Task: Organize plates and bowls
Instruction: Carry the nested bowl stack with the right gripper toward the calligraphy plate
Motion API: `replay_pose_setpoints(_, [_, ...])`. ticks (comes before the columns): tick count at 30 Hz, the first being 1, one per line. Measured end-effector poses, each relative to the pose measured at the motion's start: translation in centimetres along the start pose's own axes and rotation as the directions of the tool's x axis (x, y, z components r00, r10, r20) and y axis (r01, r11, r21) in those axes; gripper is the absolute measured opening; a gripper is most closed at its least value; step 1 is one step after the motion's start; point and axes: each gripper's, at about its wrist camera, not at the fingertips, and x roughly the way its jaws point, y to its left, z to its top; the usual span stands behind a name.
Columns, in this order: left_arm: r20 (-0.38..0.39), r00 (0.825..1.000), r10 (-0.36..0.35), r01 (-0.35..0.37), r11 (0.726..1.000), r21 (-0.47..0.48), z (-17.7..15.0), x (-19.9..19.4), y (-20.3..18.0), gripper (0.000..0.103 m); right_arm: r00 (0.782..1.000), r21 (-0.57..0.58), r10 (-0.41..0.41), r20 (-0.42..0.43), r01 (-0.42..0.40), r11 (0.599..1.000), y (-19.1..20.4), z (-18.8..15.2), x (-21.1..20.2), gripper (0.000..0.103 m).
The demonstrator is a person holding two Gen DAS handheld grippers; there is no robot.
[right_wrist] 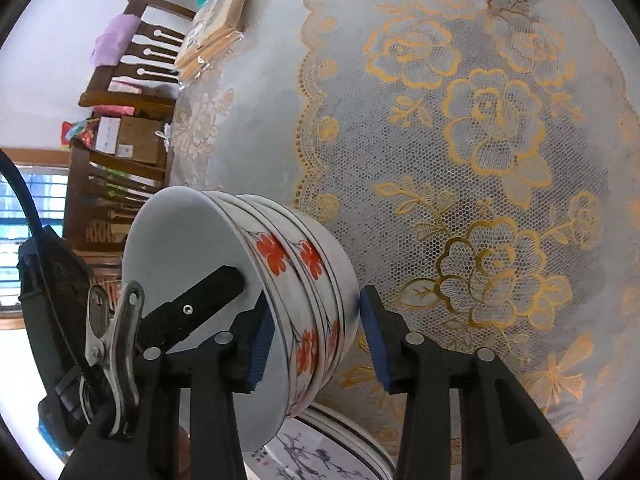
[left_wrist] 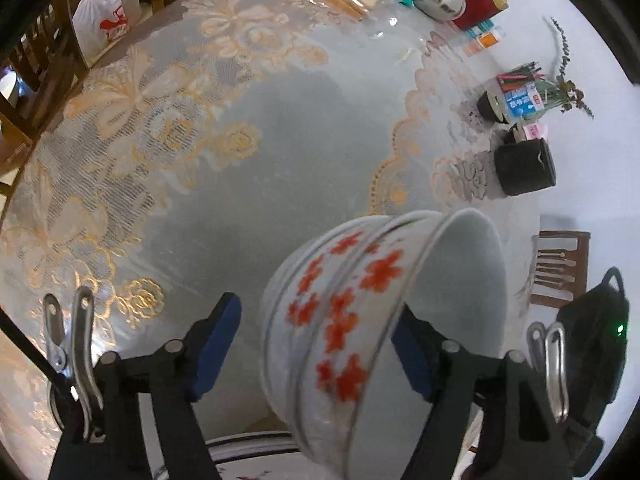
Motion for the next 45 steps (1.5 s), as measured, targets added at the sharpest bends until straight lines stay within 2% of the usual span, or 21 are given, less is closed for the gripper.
replay_pose_setpoints(4, [-0.019, 0.998, -0.062, 0.061, 0.996, -0.072, -0.2, 0.7, 0.6, 0.077, 1.0, 0.013, 0.028, 0.008, -0.028, 1.0, -0.7, -0.3, -0.2, 0.043])
replay_pose_setpoints(8, [-0.021, 0.996, -0.092, 0.09, 0.991, -0.096, -0.2, 1.0, 0.9, 0.076, 1.0, 0.003, 0.012, 0.01, -0.012, 1.0, -0.3, -0.3, -0.2, 0.044])
replay_pose_setpoints(15, [-0.032, 0.995, -0.091, 0.09, 0.996, -0.019, 0.0, 0.9, 0.6, 0.073, 0.999, -0.045, 0.001, 0.044, 0.001, 0.999, 0.1, -1.0, -0.2, 0.042])
replay_pose_setpoints(21, [-0.052, 0.99, -0.132, 0.129, 0.99, -0.053, -0.3, 0.8, 1.7, 0.073, 0.999, -0.059, -0.002, 0.049, 0.005, 0.998, 0.2, -1.3, -0.6, 0.039])
replay_pose_setpoints(31, [-0.041, 0.987, -0.155, 0.154, 0.988, -0.024, -0.9, -0.5, 1.5, 0.073, 0.997, -0.068, 0.005, 0.071, 0.0, 0.998, 0.3, -2.0, -1.9, 0.038])
replay_pose_setpoints(45, [-0.007, 0.986, -0.168, 0.168, 0.985, 0.023, -2.2, -4.6, -0.1, 0.073, 0.992, -0.082, 0.018, 0.124, -0.008, 0.997, 1.4, -4.4, -6.3, 0.038])
